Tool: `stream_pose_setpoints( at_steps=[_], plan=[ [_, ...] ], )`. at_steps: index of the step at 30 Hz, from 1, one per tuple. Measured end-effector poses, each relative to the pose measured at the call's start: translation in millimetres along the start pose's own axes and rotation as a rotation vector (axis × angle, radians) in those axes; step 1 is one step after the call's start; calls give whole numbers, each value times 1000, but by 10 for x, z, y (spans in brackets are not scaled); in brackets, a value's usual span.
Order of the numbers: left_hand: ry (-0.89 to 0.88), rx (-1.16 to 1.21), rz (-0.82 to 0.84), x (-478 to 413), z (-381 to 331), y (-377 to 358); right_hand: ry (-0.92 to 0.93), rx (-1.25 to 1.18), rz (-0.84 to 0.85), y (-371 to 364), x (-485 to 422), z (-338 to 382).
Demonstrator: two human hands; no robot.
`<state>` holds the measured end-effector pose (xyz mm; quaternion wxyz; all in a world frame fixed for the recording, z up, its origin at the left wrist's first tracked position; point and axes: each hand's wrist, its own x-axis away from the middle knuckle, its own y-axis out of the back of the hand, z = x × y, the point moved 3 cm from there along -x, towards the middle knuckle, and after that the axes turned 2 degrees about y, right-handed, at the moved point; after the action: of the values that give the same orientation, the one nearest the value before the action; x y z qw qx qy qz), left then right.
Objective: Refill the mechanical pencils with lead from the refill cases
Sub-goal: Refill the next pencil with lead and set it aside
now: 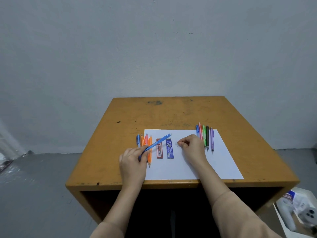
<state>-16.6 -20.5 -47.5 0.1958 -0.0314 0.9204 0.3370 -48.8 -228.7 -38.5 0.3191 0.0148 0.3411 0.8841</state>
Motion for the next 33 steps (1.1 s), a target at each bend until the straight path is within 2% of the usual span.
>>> stream_pose_setpoints(
  at_steps=[6, 16, 19, 27, 33],
  plan=[
    [11, -10, 23, -5, -22, 1, -4, 7, 6, -11, 6, -5],
    [-23, 38, 1, 13, -45, 12, -53, -280, -52, 112, 2, 29],
    [-57, 55, -23, 16, -45, 11, -23, -323, -58, 133, -25, 104],
    [-130, 92, -57, 26, -62, 16, 18, -671, -26, -53, 273, 471],
    [-294, 71, -105, 59, -60, 9, 9, -778, -69, -231, 512, 641]
  ],
)
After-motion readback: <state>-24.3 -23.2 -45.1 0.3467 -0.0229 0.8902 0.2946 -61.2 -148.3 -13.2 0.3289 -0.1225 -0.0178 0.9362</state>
